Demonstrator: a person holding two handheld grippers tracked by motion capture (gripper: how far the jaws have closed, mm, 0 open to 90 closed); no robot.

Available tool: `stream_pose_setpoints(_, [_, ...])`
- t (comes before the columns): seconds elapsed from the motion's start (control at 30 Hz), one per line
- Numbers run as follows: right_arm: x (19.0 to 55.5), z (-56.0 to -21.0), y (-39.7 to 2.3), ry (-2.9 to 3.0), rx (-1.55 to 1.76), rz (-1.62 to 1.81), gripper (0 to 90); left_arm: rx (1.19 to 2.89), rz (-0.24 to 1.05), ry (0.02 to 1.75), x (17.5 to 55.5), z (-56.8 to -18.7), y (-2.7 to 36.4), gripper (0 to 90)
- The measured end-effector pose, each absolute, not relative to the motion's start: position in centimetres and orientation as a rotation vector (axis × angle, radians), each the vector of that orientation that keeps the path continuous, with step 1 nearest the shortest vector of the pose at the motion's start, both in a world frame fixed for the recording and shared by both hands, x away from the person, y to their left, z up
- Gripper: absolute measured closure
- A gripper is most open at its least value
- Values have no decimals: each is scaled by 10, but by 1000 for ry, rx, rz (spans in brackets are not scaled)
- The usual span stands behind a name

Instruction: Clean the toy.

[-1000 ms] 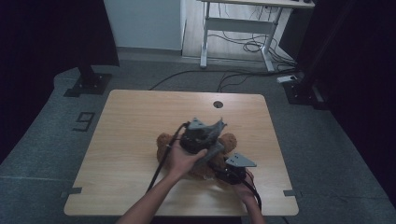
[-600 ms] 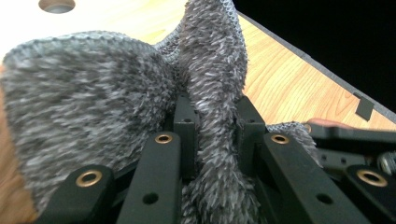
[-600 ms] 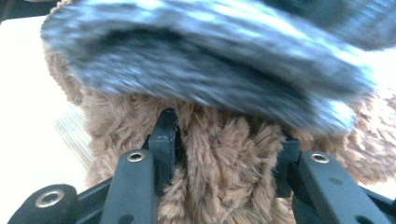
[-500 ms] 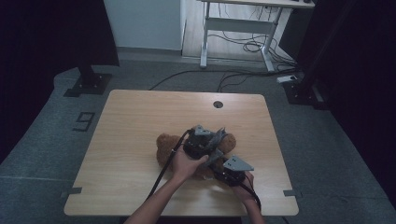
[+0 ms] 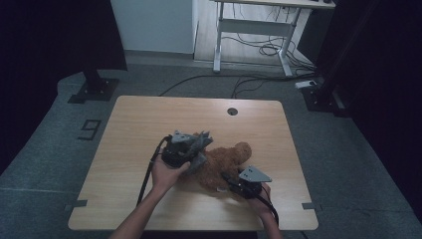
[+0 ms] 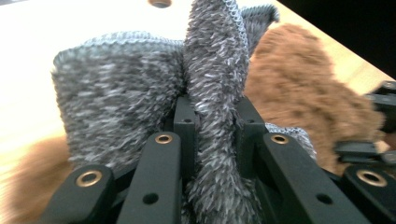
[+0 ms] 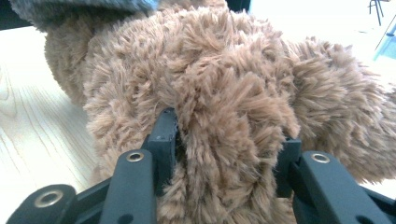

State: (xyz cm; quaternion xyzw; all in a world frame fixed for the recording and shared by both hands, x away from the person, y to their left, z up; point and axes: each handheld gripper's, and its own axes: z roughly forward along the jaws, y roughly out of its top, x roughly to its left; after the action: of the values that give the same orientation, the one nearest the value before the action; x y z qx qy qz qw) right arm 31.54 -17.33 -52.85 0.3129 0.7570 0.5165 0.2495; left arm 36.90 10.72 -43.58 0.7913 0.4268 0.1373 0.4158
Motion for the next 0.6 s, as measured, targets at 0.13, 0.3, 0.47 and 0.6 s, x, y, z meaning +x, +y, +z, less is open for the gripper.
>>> stream_pose_setpoints(0.13, [315, -529, -174, 2064, 851, 1410, 558, 1964, 346, 1126, 371, -440, 136, 754])
stream_pose_setpoints(0.3, [315, -529, -173, 2062, 850, 1415, 557, 1928, 356, 1189, 369, -447, 162, 751])
stream_pose_setpoints(0.47, [315, -529, -174, 2063, 850, 1419, 556, 1913, 346, 1210, 368, -448, 173, 751])
stream_pose_setpoints(0.6, [316, -529, -175, 2064, 860, 1430, 554, 1900, 336, 1142, 363, -431, 153, 752])
